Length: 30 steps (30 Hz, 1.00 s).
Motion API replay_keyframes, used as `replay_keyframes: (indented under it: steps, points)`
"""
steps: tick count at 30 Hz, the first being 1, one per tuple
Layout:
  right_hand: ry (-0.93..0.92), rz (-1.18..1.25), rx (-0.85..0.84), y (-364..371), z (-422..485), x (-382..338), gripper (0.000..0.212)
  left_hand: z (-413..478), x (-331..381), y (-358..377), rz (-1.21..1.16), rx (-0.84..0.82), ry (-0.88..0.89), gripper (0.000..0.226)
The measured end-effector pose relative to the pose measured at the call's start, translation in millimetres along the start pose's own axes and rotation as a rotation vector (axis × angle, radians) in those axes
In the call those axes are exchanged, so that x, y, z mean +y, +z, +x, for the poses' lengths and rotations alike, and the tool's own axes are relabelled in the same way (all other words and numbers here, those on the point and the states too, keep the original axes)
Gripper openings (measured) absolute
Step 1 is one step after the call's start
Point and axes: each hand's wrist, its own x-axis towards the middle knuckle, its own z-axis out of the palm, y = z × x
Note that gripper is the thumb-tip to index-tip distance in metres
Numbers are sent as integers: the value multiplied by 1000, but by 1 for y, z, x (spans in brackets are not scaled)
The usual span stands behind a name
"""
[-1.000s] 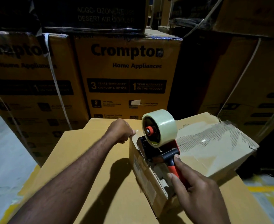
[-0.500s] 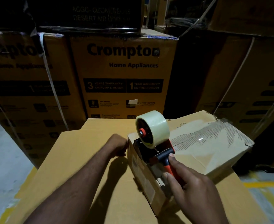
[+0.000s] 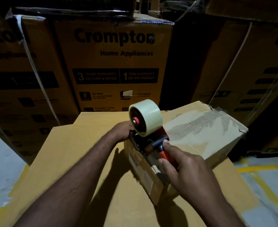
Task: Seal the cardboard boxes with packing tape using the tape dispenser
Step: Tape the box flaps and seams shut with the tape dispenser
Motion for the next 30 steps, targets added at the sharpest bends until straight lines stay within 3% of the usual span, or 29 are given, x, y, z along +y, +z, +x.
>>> replay_keyframes:
  steps: [3,7,10,15,17,19,21,22,23,25,30]
  points:
    - [21,-14,-89,-6,4,-6,55,5,-2,0,79,26,-4,19]
    - [58,-60,-167,-15,-7,-8,52,13,-3,9,133,47,-83,6]
    - [113,-88,-200,-29,-28,-3,55,18,-1,10,367,88,-74,16]
    - [159,-141,-211,-44,-53,-7,58,12,0,17,418,99,-42,43]
    - [158,-130,-179,-45,-55,-8,56,6,4,21,566,265,23,48]
    - [155,-148,-163,-43,-55,-12,55,-5,9,24,591,331,221,62]
    - [144,-165,-146,-39,-55,-14,55,-18,12,28,360,151,354,60]
    - [141,-176,-138,-38,-56,-14,54,-25,11,32,340,46,388,54]
    - [144,-187,-136,-38,-56,-14,53,-31,11,36,463,-19,413,52]
    - [153,-201,-142,-38,-57,-15,51,-32,7,38,665,-18,474,52]
    - [162,-206,-122,-34,-56,-19,46,-38,14,32,667,-45,455,53]
